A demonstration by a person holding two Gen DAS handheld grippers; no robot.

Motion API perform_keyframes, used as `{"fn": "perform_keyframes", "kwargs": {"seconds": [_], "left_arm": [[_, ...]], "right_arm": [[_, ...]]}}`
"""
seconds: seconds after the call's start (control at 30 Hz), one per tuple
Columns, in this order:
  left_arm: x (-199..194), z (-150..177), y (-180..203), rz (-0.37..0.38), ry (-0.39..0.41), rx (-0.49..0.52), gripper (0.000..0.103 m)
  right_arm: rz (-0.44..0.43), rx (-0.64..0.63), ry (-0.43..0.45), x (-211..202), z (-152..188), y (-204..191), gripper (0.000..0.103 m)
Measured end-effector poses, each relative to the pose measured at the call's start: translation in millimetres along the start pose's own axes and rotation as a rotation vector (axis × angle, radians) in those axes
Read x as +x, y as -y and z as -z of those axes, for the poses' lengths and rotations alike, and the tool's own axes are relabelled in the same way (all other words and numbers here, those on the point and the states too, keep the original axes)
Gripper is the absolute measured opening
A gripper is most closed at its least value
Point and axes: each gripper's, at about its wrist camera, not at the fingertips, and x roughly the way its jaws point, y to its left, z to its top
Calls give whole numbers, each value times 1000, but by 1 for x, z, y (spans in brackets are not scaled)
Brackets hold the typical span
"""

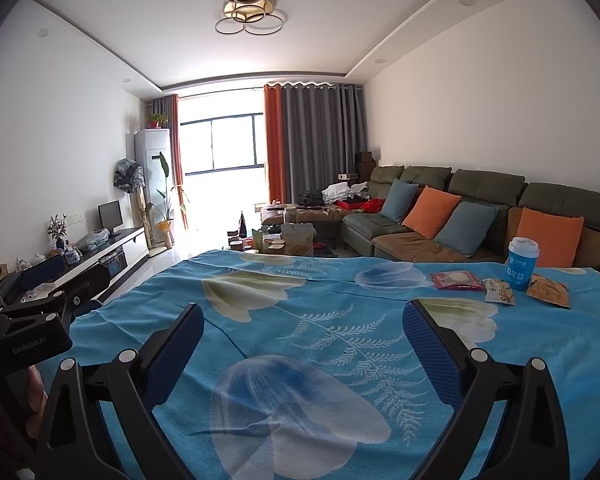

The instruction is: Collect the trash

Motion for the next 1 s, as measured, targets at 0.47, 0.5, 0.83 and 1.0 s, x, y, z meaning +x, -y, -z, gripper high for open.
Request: {"fn": "perform_keyframes", "kwargs": {"seconds": [0.47, 0.5, 0.83, 1.0], "left_arm": [[0, -2, 1, 5, 2, 2, 97], [0, -2, 1, 7, 1, 3, 97], [1, -2, -2, 12, 0, 3, 97], [1, -2, -3, 13, -2, 2, 97]], "right_arm": [[7, 1, 0, -1, -2, 3, 96], [6, 1, -1, -2, -2, 3, 96], [14, 3, -4, -2, -1, 6, 96], [15, 3, -2, -2, -1, 6, 96]]}}
